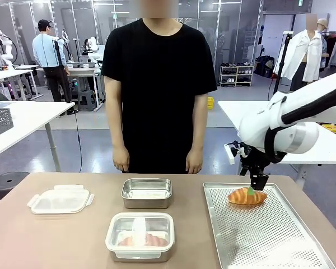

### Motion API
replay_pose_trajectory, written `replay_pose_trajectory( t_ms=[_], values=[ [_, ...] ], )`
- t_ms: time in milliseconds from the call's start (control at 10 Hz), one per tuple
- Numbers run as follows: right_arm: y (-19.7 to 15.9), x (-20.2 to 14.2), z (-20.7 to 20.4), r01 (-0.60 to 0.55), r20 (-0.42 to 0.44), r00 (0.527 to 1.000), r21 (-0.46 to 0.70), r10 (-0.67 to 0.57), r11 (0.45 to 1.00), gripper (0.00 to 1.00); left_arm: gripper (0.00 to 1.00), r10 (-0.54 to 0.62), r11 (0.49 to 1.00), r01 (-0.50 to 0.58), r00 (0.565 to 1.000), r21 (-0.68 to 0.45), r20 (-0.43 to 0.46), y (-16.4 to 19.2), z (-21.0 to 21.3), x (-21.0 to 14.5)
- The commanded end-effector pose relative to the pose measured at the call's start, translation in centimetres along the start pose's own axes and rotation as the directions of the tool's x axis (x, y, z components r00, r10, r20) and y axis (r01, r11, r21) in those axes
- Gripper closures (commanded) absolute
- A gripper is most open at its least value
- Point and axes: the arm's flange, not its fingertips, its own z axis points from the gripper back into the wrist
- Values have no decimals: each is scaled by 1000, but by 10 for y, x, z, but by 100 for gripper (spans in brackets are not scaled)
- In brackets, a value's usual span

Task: Place the bread into the airtight container.
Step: Pick up a Butter Roll and place it into an empty Airtight Container.

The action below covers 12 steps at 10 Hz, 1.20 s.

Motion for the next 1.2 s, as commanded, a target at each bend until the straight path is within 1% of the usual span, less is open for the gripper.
replay_pose_trajectory(
  t_ms=[0,300,700,800,900,1100],
  values=[
    [-18,2,-8,14,-45,999,57,-12,998,0,0,-5,1000,5,1000,-5,4,-1,2,1],
    [-26,-4,-33,56,-105,993,70,-48,996,0,0,-5,1000,5,1000,-5,4,-1,2,1],
    [-30,-16,-56,79,-101,992,78,-71,994,0,0,-5,1000,5,1000,-5,4,-1,2,1],
    [-32,-19,-61,85,-116,990,85,-75,993,0,0,-5,1000,5,1000,-5,4,-1,2,1],
    [-34,-20,-65,88,-127,989,81,-77,993,0,0,-5,1000,5,1000,-5,4,-1,2,1],
    [-38,-22,-72,78,-120,990,61,-70,995,0,0,-5,1000,5,1000,-5,4,-1,2,1]
  ],
)
